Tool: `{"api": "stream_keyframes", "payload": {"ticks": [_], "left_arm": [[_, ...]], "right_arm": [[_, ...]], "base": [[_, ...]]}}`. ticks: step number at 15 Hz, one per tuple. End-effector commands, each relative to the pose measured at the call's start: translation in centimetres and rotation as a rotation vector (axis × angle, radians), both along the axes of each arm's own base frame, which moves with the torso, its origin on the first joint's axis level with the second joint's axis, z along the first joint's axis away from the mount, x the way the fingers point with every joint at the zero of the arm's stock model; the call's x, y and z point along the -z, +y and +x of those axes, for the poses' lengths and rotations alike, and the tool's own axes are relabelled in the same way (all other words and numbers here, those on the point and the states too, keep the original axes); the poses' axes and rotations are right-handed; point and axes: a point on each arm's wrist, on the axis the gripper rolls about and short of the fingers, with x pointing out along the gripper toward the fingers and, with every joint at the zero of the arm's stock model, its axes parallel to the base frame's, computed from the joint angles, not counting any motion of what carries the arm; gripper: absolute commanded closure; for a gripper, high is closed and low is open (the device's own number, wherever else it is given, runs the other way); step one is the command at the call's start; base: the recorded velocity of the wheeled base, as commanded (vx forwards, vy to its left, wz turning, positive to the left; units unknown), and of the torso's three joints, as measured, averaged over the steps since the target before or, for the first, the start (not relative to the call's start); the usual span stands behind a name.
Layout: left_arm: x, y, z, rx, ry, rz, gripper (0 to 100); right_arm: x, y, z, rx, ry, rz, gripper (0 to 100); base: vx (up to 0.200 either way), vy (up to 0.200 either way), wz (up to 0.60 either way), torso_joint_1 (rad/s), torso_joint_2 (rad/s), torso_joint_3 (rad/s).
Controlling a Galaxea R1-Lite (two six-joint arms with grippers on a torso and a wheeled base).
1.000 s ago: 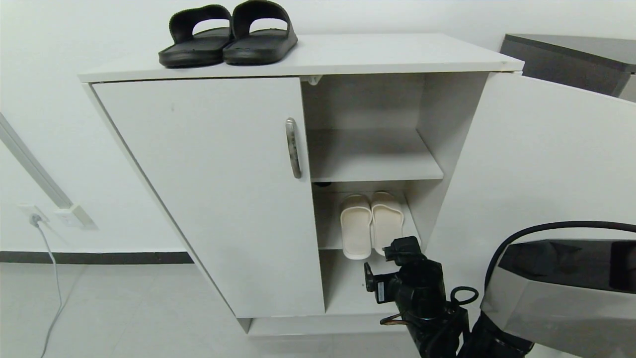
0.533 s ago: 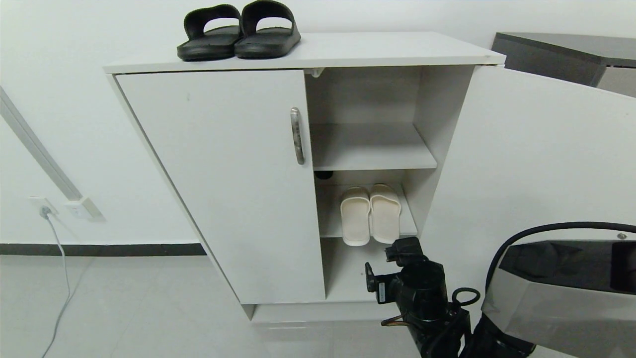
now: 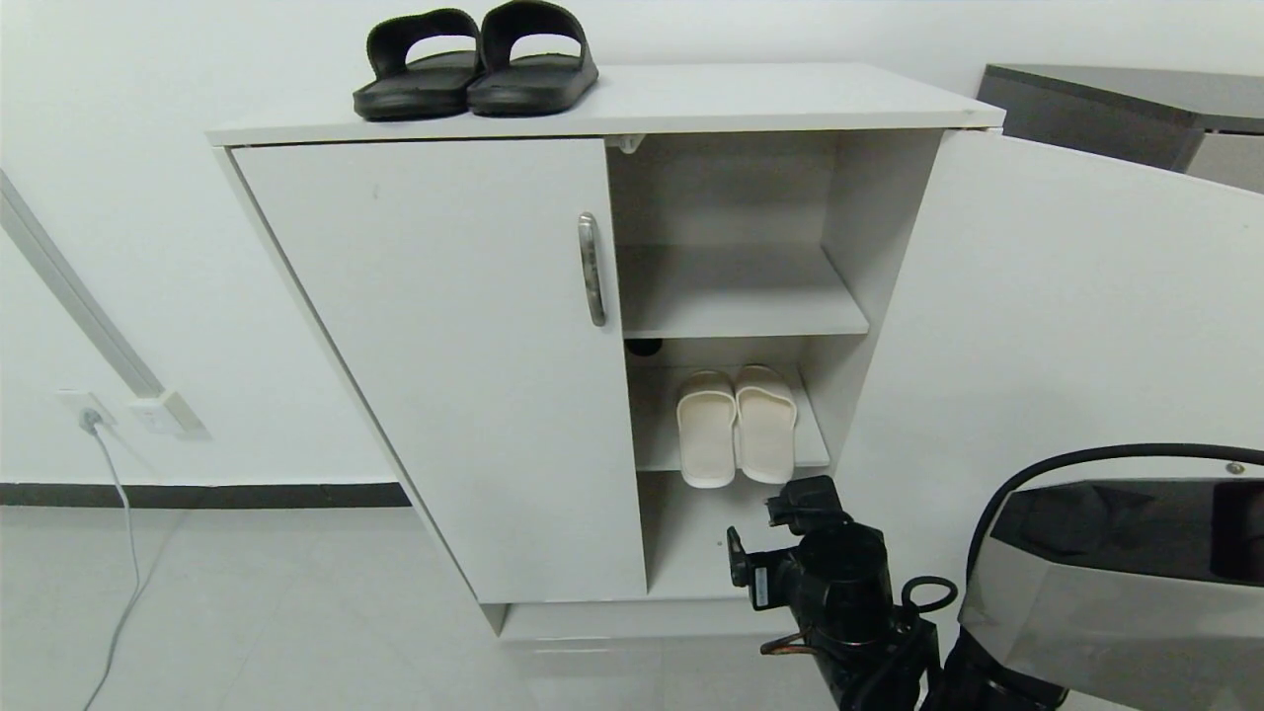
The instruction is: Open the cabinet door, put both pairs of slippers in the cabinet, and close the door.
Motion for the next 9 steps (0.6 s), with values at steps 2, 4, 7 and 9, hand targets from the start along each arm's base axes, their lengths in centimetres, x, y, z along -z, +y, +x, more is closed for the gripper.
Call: {"api": "stream_keyframes", "payload": {"ticks": [2, 4, 7, 9], "left_arm": [[0.0, 0.0, 0.01, -0.002, 0.001, 0.001, 100], [0.0, 0.0, 0.01, 0.001, 0.001, 0.0, 100], [0.01, 0.0, 0.01, 0.001, 0.002, 0.001, 100], [0.01, -0.01, 0.01, 0.0, 0.002, 0.001, 100]], "right_arm": [[-0.05, 0.01, -0.01, 0.0, -0.001, 0.002, 0], [-0.02, -0.06, 0.01, 0.001, 0.0, 0.001, 0], [-0.02, -0.02, -0.03, 0.001, 0.0, 0.0, 0], [-0.02, -0.02, -0.03, 0.001, 0.0, 0.0, 0]], "base": [[0.0, 0.0, 0.0, 0.004, 0.0, 0.028], [0.0, 0.0, 0.0, 0.002, 0.0, 0.137], [0.0, 0.0, 0.0, 0.002, 0.01, 0.188], [0.0, 0.0, 0.0, 0.002, 0.0, 0.205]]}}
